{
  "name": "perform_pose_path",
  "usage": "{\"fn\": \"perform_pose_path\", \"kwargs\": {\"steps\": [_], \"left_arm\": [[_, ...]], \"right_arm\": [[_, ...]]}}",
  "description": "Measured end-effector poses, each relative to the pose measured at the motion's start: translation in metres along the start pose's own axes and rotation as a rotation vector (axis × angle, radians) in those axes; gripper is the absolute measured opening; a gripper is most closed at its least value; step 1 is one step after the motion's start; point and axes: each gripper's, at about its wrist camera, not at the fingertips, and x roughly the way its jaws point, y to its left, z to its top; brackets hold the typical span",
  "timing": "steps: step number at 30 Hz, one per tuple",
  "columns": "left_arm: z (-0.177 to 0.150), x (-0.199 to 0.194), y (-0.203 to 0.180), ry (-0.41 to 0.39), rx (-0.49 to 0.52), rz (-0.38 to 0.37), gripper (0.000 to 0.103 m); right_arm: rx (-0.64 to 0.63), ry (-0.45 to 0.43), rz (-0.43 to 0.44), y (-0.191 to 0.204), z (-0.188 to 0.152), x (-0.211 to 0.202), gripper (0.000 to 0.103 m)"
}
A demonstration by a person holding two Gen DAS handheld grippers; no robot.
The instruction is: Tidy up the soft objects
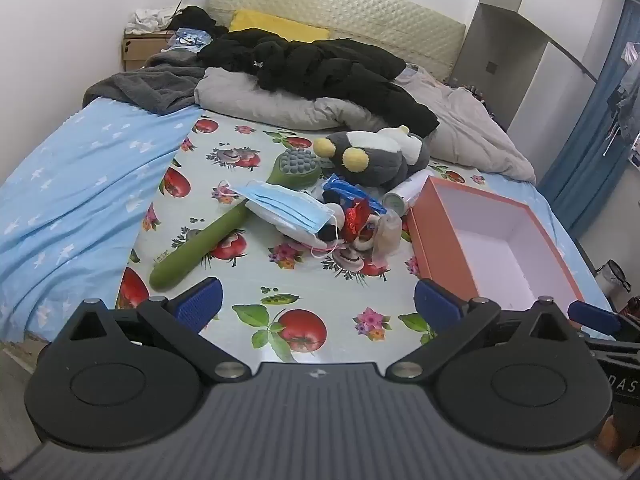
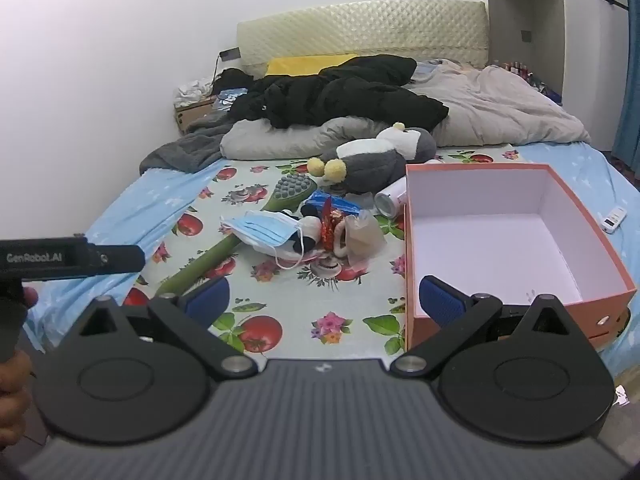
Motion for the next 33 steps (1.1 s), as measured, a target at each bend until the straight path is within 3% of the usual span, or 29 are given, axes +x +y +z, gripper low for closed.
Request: {"fn": "perform_pose_path", "kwargs": {"steps": [33], "left_arm": [[-0.0023,0.0047,-0.0070,-0.001,0.013,-0.015,0.103]], "right_arm": [[0.009,0.025,-0.029,-0.0002,-0.0023,0.0005,0.103]]}}
